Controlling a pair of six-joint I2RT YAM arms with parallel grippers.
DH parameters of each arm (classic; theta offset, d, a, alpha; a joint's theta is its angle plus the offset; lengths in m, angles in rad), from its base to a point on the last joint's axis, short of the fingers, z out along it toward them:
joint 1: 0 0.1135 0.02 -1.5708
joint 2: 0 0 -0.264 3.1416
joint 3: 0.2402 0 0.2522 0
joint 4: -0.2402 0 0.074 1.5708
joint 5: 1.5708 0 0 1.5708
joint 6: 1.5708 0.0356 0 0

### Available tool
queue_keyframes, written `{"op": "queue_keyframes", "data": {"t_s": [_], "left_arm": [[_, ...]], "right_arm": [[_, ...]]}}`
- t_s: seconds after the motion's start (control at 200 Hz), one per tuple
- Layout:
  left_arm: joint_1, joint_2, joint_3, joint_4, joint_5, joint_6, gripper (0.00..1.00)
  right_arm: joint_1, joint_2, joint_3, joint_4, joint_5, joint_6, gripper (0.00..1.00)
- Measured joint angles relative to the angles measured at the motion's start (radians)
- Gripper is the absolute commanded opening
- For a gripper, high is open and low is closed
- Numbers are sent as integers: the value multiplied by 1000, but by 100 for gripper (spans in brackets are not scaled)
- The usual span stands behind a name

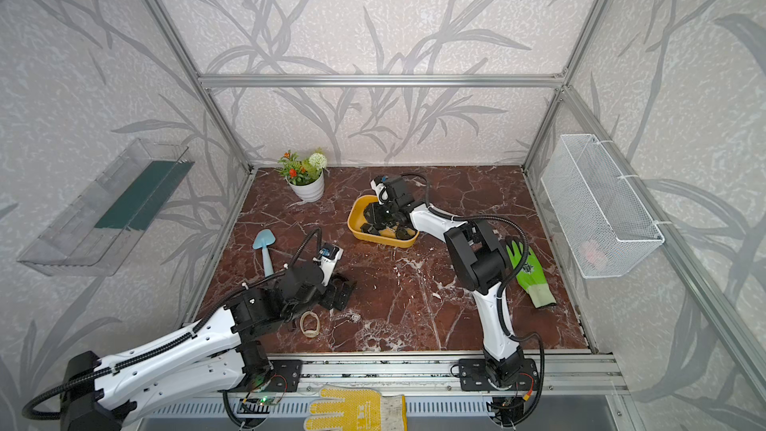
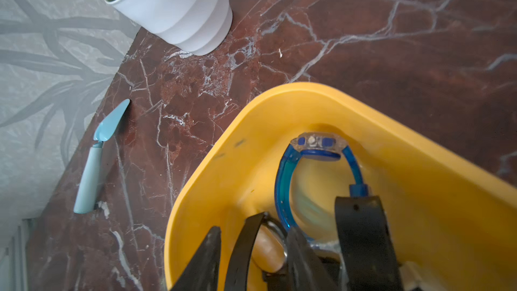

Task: Put the watch into the storage box
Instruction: Place the watch in the storage box.

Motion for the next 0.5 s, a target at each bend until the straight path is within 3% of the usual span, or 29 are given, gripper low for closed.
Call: {"op": "queue_keyframes", "data": {"t_s": [0.275,0.5], "left_arm": [[0,0,0,-10,-32,0,99],[0,-2,0,-27,-93,-11,99]], "right_arm": [[-5,-28,-15,-16,42,-15,70],[-5,-235,-89,-44,100,-60,91]]}}
